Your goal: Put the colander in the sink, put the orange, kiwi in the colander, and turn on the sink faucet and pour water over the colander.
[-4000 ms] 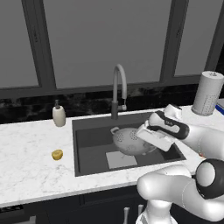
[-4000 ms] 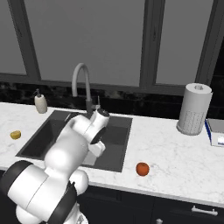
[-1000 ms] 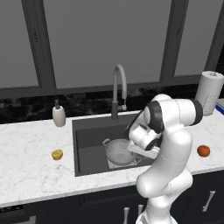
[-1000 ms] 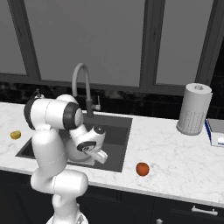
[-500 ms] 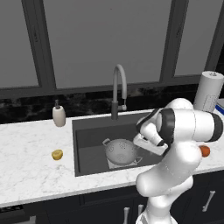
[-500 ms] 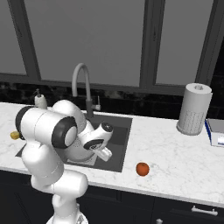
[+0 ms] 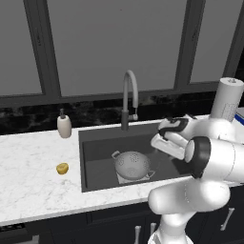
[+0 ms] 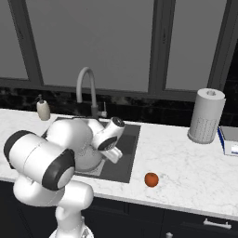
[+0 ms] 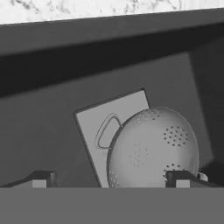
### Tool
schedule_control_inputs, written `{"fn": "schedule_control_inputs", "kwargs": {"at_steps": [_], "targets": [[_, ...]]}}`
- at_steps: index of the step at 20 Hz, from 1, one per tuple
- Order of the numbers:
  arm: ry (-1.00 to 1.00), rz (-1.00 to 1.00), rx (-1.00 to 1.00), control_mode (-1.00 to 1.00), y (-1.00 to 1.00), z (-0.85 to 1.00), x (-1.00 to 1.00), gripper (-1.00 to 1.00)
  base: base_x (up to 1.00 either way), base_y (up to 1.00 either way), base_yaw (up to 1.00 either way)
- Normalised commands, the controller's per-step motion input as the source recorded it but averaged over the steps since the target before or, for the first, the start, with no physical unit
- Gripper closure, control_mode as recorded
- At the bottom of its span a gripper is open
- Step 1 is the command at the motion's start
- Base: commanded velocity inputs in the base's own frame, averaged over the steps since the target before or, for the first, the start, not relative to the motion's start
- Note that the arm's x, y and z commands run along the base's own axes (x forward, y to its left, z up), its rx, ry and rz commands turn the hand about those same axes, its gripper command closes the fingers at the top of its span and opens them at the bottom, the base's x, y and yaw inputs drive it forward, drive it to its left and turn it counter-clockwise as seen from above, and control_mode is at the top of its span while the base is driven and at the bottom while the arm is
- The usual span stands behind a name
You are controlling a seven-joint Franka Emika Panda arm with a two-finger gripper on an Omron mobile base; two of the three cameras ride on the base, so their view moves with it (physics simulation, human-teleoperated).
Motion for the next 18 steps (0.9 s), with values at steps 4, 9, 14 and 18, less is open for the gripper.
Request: {"fn": "schedule_control_inputs", "kwargs": {"at_steps": [4,9,14,18], "targets": [[0.06,0.0,0.0,-1.0,-0.41,0.68,-0.16,-1.0,0.0,0.0,0.0],[0.0,0.0,0.0,-1.0,-0.66,0.52,-0.41,-1.0,0.0,0.0,0.0],[0.0,-0.07,-0.05,-1.0,-0.61,0.35,-0.42,-1.0,0.0,0.0,0.0],[0.12,-0.49,-0.01,-1.0,-0.54,0.22,-0.3,-1.0,0.0,0.0,0.0]]}}
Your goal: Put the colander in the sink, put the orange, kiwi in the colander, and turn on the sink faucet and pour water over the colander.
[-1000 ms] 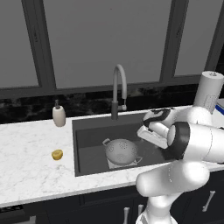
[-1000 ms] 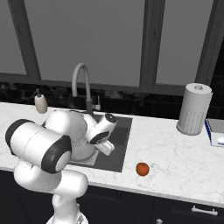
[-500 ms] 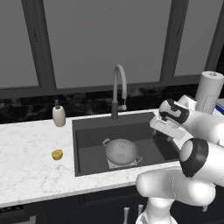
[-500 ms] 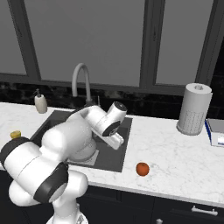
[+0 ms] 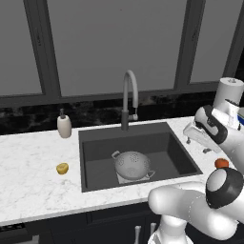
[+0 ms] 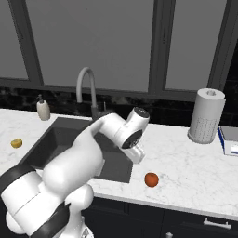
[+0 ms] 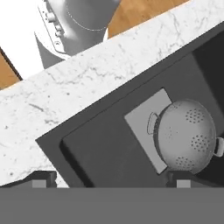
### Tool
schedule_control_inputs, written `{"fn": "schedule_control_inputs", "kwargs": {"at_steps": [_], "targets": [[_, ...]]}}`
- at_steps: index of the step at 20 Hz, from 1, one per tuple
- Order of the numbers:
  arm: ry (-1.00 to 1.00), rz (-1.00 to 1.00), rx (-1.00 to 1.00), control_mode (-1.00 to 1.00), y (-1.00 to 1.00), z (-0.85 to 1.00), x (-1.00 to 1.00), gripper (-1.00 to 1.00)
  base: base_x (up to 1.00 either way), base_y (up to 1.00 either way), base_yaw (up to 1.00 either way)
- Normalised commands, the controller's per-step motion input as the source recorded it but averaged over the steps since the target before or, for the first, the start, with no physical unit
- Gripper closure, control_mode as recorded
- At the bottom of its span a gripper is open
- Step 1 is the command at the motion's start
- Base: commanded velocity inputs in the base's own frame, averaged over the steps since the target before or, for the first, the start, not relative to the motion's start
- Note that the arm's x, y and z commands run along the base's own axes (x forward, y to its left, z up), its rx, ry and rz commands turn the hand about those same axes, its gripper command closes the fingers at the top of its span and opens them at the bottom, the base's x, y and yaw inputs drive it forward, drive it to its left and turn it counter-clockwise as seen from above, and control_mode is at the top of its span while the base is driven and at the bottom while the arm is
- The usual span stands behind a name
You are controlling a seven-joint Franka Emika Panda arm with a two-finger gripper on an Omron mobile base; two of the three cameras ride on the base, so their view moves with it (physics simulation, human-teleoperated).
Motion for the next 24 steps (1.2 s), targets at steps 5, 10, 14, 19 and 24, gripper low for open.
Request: {"fn": "schedule_control_inputs", "kwargs": {"at_steps": [5,10,14,19,24], "targets": [[0.22,-0.49,-0.06,-1.0,-0.58,0.2,-0.24,-1.0,0.0,0.0,0.0],[0.12,-0.36,-0.05,-1.0,-0.56,0.03,-0.33,-1.0,0.0,0.0,0.0],[0.1,-0.32,0.0,-1.0,-0.52,0.0,-0.27,-1.0,0.0,0.0,0.0],[0.04,-0.29,0.0,-1.0,-0.4,-0.06,-0.24,-1.0,0.0,0.0,0.0],[0.02,-0.41,-0.07,-1.0,0.0,-0.3,-0.05,-1.0,0.0,0.0,0.0]]}}
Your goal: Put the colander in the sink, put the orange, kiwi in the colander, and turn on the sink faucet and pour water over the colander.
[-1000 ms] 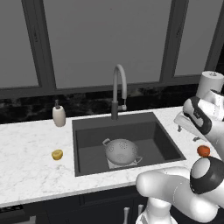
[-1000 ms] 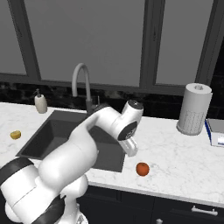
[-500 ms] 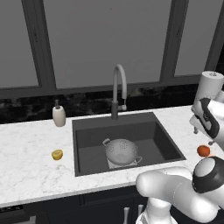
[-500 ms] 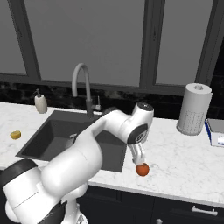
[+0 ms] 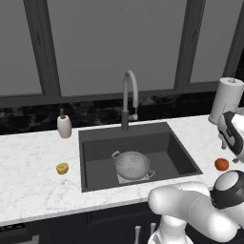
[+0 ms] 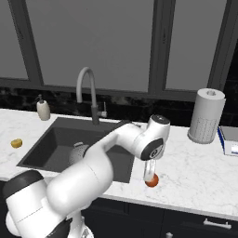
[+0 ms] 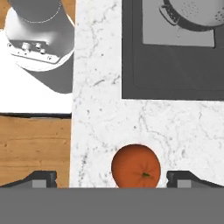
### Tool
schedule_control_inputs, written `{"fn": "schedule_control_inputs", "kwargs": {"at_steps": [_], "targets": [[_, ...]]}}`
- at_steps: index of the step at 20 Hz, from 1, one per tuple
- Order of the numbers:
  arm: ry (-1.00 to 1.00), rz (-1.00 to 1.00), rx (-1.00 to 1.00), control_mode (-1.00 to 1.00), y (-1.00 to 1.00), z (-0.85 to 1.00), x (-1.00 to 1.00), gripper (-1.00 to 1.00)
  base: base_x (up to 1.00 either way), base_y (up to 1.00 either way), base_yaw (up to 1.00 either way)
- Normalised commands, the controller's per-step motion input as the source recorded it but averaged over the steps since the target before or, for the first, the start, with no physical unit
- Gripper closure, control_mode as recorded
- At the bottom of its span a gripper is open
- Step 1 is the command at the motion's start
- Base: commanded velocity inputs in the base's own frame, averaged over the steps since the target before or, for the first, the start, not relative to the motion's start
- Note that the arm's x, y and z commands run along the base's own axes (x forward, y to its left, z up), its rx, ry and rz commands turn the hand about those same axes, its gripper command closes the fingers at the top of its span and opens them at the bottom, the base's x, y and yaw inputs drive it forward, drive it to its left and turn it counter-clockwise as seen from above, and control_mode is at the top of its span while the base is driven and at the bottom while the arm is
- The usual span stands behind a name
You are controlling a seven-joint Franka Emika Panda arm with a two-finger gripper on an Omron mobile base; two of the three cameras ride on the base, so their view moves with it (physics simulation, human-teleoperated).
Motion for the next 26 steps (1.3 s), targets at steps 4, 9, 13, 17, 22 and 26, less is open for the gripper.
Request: {"fn": "schedule_control_inputs", "kwargs": {"at_steps": [4,9,13,17,22,26], "targets": [[0.01,-0.18,0.0,-1.0,0.0,-0.26,0.02,-1.0,0.0,0.0,0.0],[0.09,0.0,0.0,-1.0,-0.03,-0.15,0.12,-1.0,0.0,0.0,0.0],[0.08,0.1,0.0,-1.0,-0.14,-0.14,0.06,-1.0,0.0,0.0,0.0],[0.07,0.12,0.0,-1.0,-0.15,-0.18,0.14,-1.0,0.0,0.0,0.0],[0.03,0.09,0.05,-1.0,-0.14,-0.19,0.13,-1.0,0.0,0.0,0.0],[0.0,0.02,0.07,-1.0,-0.08,-0.25,0.13,-1.0,0.0,0.0,0.0]]}}
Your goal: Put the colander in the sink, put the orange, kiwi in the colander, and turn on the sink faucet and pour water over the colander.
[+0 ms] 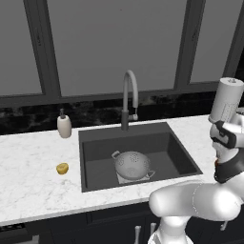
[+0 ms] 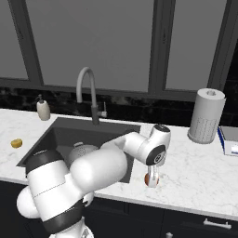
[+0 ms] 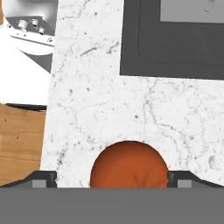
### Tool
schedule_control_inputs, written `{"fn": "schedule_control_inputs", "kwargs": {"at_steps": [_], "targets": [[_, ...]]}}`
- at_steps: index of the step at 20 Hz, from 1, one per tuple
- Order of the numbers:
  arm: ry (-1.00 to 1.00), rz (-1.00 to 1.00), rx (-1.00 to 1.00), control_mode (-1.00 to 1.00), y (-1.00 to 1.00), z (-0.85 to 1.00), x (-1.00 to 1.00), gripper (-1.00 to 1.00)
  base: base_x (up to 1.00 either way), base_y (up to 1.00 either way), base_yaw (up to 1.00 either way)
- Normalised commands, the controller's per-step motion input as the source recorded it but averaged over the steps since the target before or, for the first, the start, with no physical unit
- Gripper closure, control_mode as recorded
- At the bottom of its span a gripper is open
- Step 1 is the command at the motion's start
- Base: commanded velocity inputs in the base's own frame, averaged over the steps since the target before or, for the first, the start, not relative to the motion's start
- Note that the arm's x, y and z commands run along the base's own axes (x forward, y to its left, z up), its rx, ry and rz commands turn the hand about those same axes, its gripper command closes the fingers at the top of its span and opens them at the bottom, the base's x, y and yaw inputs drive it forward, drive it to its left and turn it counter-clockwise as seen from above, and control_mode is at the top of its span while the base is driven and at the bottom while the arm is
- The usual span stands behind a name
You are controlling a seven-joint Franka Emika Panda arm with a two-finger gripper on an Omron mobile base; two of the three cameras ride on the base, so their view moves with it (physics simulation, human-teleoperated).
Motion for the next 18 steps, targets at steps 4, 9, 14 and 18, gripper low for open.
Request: {"fn": "schedule_control_inputs", "kwargs": {"at_steps": [4,9,14,18], "targets": [[0.0,0.02,0.06,-1.0,-0.05,-0.23,0.17,-1.0,0.0,0.0,0.0],[0.0,0.03,0.02,-1.0,-0.04,-0.23,0.05,-1.0,0.0,0.0,0.0],[0.0,0.02,0.0,-1.0,0.0,-0.31,0.02,-1.0,0.0,0.0,0.0],[0.0,0.0,0.0,-1.0,0.03,-0.35,0.0,-1.0,0.0,0.0,0.0]]}}
